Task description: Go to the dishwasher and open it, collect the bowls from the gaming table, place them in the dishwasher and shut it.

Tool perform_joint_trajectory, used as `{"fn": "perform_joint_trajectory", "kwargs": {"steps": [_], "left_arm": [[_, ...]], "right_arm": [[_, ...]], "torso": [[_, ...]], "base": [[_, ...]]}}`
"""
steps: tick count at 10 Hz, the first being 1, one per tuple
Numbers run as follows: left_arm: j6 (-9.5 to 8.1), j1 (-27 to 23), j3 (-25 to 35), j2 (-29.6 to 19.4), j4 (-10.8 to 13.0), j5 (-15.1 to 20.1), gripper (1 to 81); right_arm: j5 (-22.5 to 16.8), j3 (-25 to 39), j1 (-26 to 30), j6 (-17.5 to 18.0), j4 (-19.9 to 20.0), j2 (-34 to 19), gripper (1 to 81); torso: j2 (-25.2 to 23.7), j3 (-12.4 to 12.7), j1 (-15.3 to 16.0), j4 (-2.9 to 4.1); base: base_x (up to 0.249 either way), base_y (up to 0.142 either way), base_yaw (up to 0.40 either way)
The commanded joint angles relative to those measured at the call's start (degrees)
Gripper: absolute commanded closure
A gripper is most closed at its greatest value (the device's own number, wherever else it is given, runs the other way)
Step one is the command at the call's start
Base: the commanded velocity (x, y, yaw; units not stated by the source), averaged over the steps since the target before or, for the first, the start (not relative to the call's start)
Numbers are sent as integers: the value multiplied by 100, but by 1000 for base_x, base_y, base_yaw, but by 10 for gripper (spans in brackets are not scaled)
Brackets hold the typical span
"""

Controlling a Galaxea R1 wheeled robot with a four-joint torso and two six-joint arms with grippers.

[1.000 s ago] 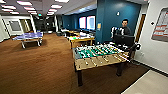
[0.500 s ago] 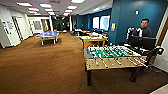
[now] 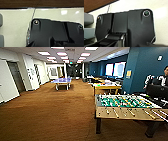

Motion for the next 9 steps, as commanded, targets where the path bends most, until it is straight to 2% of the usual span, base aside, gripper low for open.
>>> {"fn": "perform_joint_trajectory", "kwargs": {"steps": [1, 3, 4, 9], "left_arm": [[12, -293, -43, -58, 3, 248, 10], [3, -293, -52, -58, 3, 248, 10], [3, -293, -43, -58, -5, 257, 10], [12, -285, -43, -40, 12, 248, 10]], "right_arm": [[-306, -9, 331, -6, 2, 11, 10], [-306, -9, 331, -6, 2, 11, 10], [-306, -9, 332, -6, 2, 3, 10], [-280, -9, 323, -6, 2, -6, 10]], "torso": [[0, 0, 0, 0], [0, 0, 0, 0], [0, 0, 0, 0], [0, 0, -2, 0]], "base": [[0, 0, 363], [0, 0, 363], [0, 217, 0], [0, 0, 0]]}}
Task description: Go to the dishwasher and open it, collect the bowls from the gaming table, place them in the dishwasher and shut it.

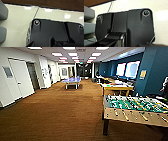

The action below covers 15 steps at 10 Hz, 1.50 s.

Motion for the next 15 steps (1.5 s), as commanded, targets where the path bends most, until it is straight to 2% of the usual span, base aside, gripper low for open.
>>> {"fn": "perform_joint_trajectory", "kwargs": {"steps": [1, 8, 15], "left_arm": [[12, -292, -15, -40, 14, 252, 10], [12, -292, -24, -58, 5, 234, 10], [12, -292, -15, -58, -3, 234, 10]], "right_arm": [[-294, 2, 336, -6, 2, -6, 10], [-294, 2, 310, -6, 11, 20, 10], [-294, 2, 310, -6, 2, 29, 10]], "torso": [[0, 0, 0, 0], [-2, 0, -2, 0], [-5, 2, -11, 0]], "base": [[0, 0, 0], [0, 0, 0], [95, 0, 0]]}}
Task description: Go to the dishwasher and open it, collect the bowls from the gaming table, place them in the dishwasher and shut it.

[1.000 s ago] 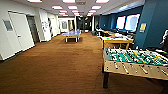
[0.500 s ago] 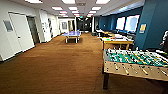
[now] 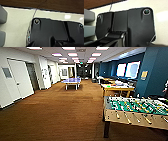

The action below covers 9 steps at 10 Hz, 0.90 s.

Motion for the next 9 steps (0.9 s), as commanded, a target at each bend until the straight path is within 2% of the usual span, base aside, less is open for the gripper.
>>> {"fn": "perform_joint_trajectory", "kwargs": {"steps": [1, 9], "left_arm": [[14, -336, -27, -58, -3, 231, 10], [14, -336, -27, -67, -3, 239, 10]], "right_arm": [[-283, 2, 362, -3, 2, 12, 10], [-283, 2, 362, -3, 2, 12, 10]], "torso": [[2, 0, 0, 0], [2, 0, 2, 0]], "base": [[134, 0, 0], [147, 0, 0]]}}
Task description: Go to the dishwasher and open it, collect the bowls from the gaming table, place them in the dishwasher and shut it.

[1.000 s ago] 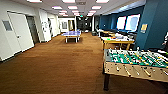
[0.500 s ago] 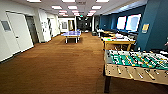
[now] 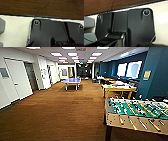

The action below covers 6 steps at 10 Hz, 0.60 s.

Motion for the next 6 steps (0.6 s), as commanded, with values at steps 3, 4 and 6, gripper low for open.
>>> {"fn": "perform_joint_trajectory", "kwargs": {"steps": [3, 4, 6], "left_arm": [[5, -303, -27, -67, -12, 234, 10], [5, -303, -27, -67, -12, 243, 10], [5, -303, -27, -67, -12, 242, 10]], "right_arm": [[-292, 2, 340, -3, 2, 14, 10], [-292, 2, 340, -3, 2, 23, 10], [-292, 2, 340, -3, 2, 23, 10]], "torso": [[0, 0, 2, 0], [0, 0, 0, 0], [0, 0, 0, 0]], "base": [[155, 20, 0], [159, 74, 0], [159, 74, 0]]}}
